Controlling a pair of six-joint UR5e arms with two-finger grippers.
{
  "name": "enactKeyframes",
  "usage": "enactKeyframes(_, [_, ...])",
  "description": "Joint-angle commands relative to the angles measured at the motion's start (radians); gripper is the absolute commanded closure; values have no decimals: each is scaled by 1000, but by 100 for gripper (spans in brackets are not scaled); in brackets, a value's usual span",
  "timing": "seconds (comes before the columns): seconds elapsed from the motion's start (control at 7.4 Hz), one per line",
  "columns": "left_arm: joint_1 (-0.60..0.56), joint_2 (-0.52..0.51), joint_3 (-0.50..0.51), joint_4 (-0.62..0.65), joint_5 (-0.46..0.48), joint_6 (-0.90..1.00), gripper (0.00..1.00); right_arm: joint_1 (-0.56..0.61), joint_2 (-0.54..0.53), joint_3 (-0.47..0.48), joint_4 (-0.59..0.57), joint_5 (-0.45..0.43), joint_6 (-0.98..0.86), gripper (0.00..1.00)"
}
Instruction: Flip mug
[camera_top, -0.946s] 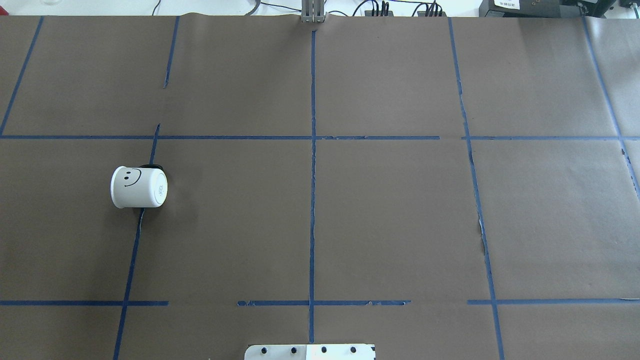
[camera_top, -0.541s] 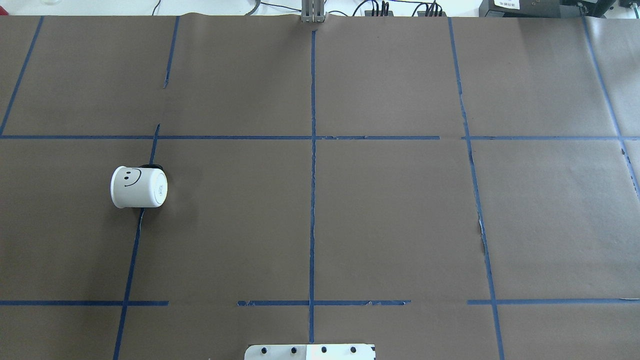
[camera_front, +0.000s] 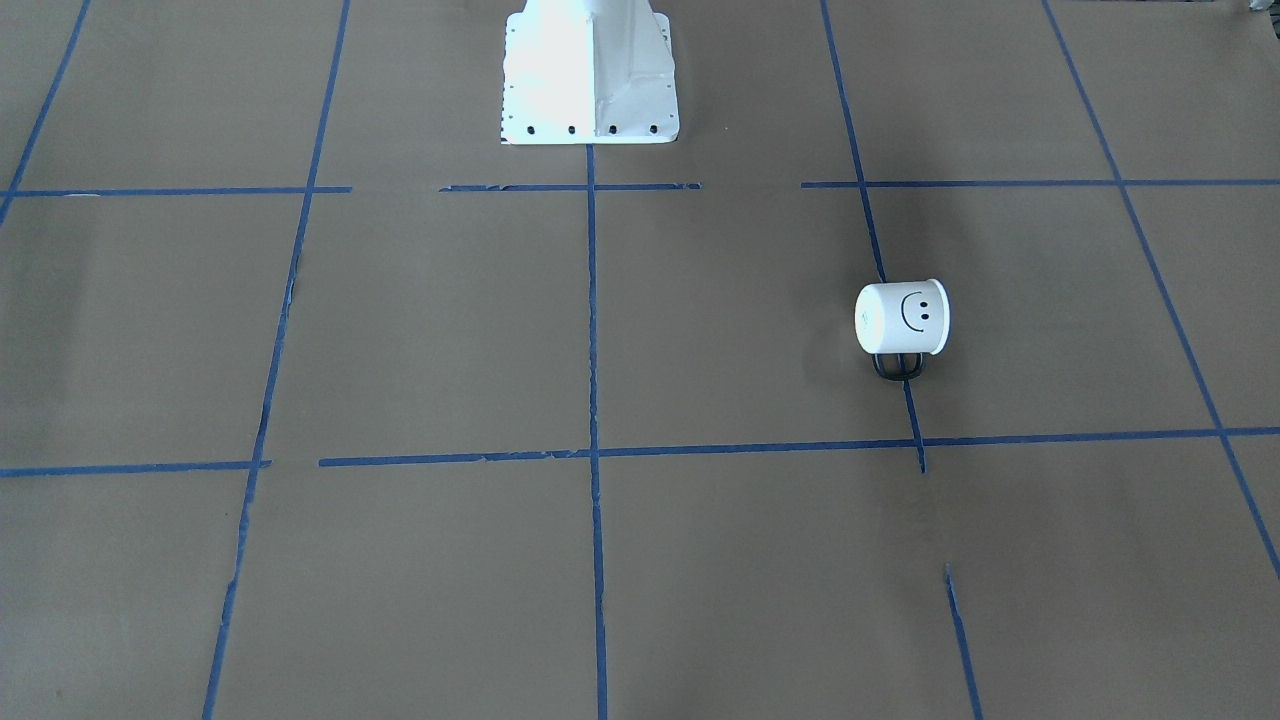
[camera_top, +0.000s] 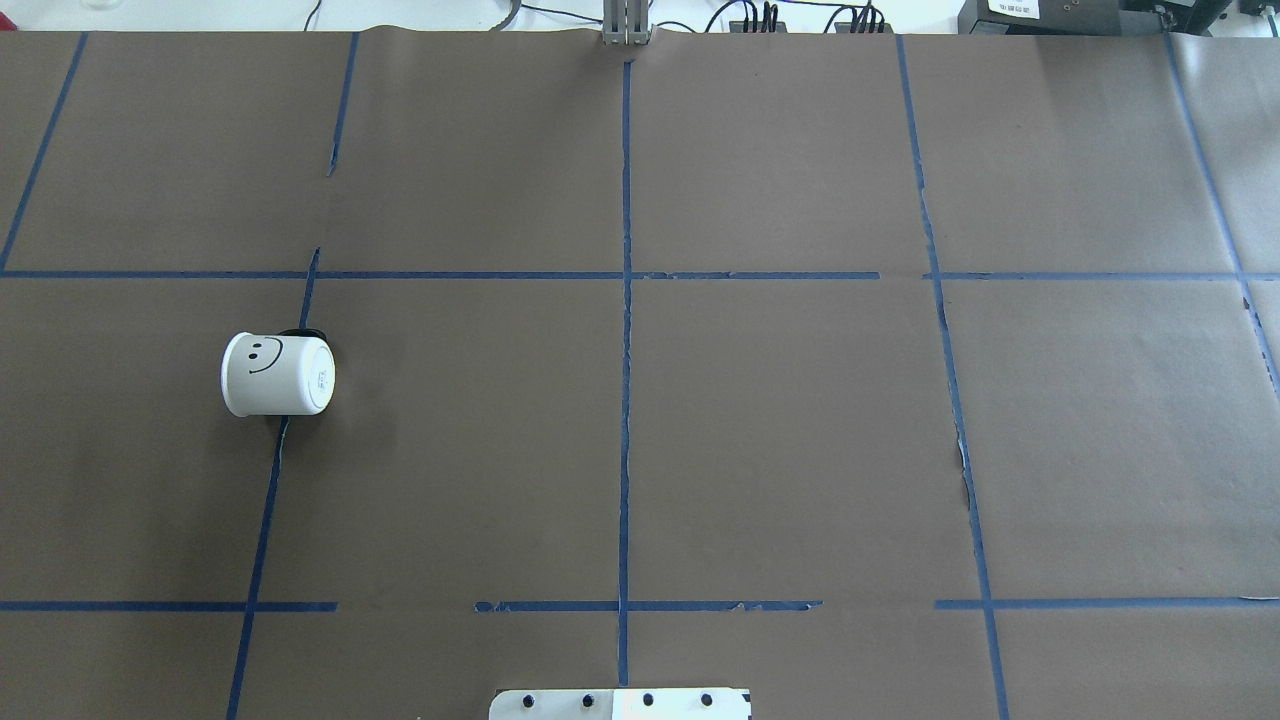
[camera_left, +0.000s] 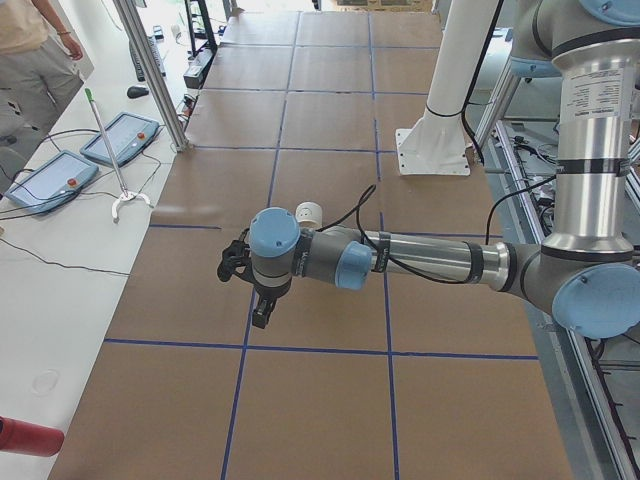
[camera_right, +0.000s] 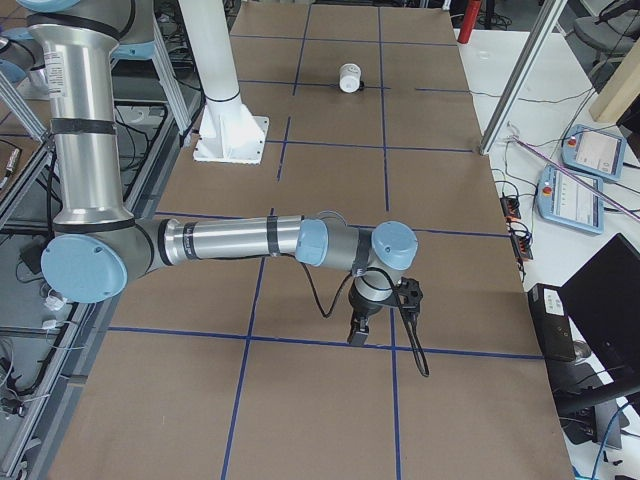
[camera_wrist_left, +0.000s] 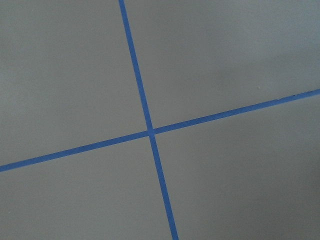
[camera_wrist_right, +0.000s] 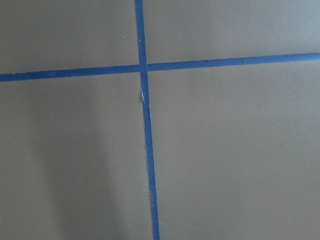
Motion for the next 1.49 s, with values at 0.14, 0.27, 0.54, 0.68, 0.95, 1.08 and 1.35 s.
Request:
enactKeyframes(0.14, [117, 70, 3, -473, 78, -635, 0, 0, -1, 0, 0, 0, 0, 0])
enactKeyframes(0.27, [252, 115, 18, -723, 247, -917, 0, 0, 0, 0, 0, 0, 0, 0])
enactKeyframes(0.54, [481, 120, 38, -1025, 385, -1312, 0, 0, -1, 0, 0, 0, 0, 0])
enactKeyframes(0.68, [524, 118, 58, -1223, 385, -1408, 0, 0, 0, 0, 0, 0, 0, 0])
enactKeyframes(0.95, [547, 76, 176, -1562, 407, -1514, 0, 0, 0, 0, 0, 0, 0, 0])
enactKeyframes(1.08, [596, 42, 204, -1589, 457, -1525, 0, 0, -1, 0, 0, 0, 0, 0])
enactKeyframes(1.35, [752, -87, 363, -1699, 635, -1556, 0, 0, 0, 0, 0, 0, 0, 0])
